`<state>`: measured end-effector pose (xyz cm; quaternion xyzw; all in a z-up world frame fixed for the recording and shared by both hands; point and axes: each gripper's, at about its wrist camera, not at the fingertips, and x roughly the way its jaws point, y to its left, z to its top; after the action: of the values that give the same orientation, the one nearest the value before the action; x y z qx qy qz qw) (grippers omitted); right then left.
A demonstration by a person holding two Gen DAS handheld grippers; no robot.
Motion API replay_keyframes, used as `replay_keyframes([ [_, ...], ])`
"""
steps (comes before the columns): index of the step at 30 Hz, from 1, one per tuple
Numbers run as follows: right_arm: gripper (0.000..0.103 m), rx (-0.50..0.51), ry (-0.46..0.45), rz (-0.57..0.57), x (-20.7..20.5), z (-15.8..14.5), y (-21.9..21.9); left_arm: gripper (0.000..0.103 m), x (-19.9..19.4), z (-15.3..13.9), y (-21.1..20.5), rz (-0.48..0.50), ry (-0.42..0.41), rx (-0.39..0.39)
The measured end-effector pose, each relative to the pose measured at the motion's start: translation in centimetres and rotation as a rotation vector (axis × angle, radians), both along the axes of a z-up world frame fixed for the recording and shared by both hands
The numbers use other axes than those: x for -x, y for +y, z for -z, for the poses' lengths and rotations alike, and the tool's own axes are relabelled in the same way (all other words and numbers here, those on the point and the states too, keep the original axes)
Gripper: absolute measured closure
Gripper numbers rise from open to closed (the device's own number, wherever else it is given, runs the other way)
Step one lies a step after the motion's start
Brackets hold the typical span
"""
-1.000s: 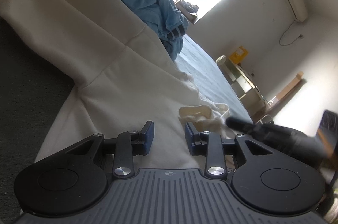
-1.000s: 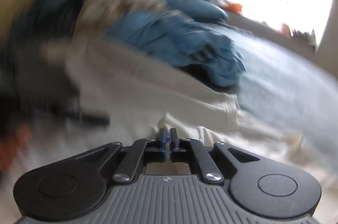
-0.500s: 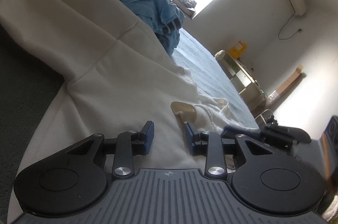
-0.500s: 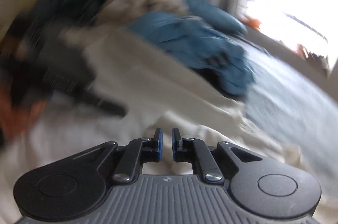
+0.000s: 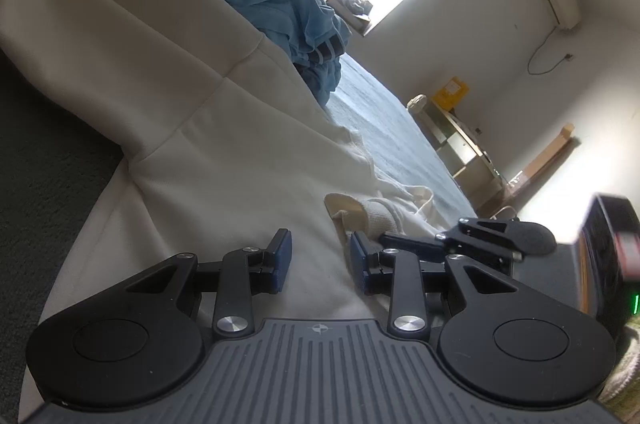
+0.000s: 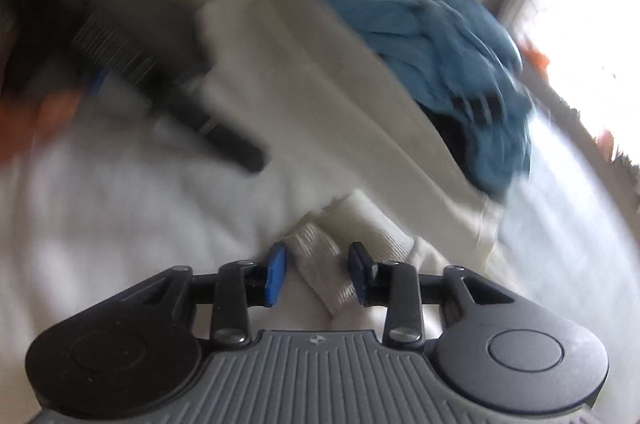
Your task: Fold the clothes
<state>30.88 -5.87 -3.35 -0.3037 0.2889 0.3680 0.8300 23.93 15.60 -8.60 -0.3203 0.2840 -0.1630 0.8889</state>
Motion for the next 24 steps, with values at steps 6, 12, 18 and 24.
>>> replay_keyframes([
  [6, 0.093, -0.461, 0.306, 0.249, -4.2, -2.4, -5.6, 0.071, 0.1, -0.1, -0.2, 0.004, -0.005, -0.007],
  [12, 0.093, -0.904, 0.619, 0.413, -7.8, -1.8, -11.5, 0.071, 0.0, -0.5, -0.8, 0.020, -0.006, -0.019],
  [18, 0.093, -1.043, 0.687, 0.440, -9.1, -1.3, -13.6, 0.071, -2.4, -2.1, -4.0, 0.126, 0.020, -0.081],
  [24, 0.093, -1.061, 0.694, 0.400, -8.5, -1.4, -13.9, 0.071, -7.4, -2.7, -6.8, 0.151, 0.059, -0.154],
])
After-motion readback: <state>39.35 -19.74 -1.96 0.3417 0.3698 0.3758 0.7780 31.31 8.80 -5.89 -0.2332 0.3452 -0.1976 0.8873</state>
